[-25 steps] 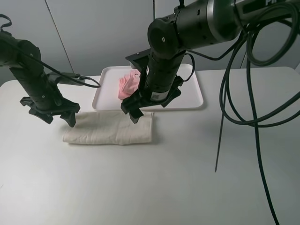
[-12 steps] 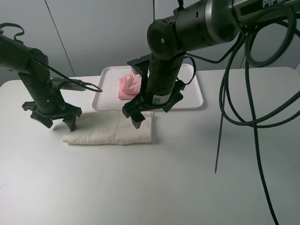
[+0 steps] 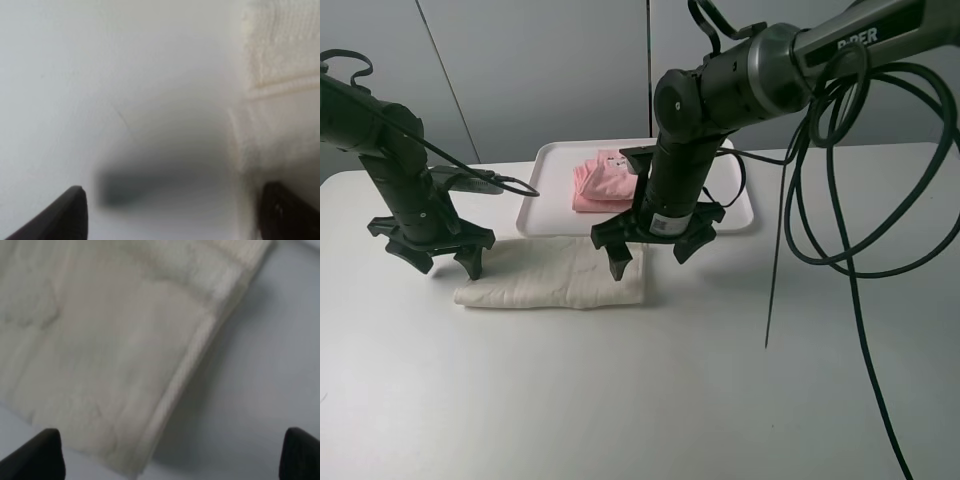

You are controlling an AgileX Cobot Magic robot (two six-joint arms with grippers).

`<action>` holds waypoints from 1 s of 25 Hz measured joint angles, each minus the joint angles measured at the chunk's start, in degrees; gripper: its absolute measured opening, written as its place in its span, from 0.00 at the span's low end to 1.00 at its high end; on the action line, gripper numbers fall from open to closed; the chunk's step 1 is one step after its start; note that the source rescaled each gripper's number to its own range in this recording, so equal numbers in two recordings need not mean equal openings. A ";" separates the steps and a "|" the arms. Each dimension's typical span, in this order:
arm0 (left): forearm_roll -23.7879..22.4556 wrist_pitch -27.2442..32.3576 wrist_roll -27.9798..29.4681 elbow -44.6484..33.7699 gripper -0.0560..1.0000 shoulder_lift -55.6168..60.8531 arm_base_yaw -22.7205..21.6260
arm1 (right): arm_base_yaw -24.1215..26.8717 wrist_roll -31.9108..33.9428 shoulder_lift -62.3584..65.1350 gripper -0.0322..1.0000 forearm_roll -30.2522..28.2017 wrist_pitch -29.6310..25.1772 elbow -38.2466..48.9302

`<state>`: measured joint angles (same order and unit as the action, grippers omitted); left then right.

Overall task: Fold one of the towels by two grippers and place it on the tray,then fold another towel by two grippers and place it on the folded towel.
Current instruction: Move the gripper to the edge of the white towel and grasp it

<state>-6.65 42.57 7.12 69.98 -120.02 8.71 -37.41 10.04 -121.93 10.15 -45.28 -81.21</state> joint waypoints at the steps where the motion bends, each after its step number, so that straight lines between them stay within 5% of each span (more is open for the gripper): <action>1: 0.00 0.00 0.00 0.02 0.91 -0.08 0.00 | 0.14 0.86 -0.39 0.91 0.09 0.28 -0.25; 15: 0.00 0.43 0.00 0.34 0.91 -0.13 0.00 | 0.24 12.75 -7.53 0.91 -3.62 -2.83 -8.76; 25: 0.00 0.43 0.00 0.34 0.91 -0.13 0.00 | 0.24 15.41 -8.72 0.89 -6.01 -4.21 -9.78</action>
<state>-6.65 43.00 7.12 70.33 -120.15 8.71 -37.17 25.45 -130.65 4.14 -49.50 -90.99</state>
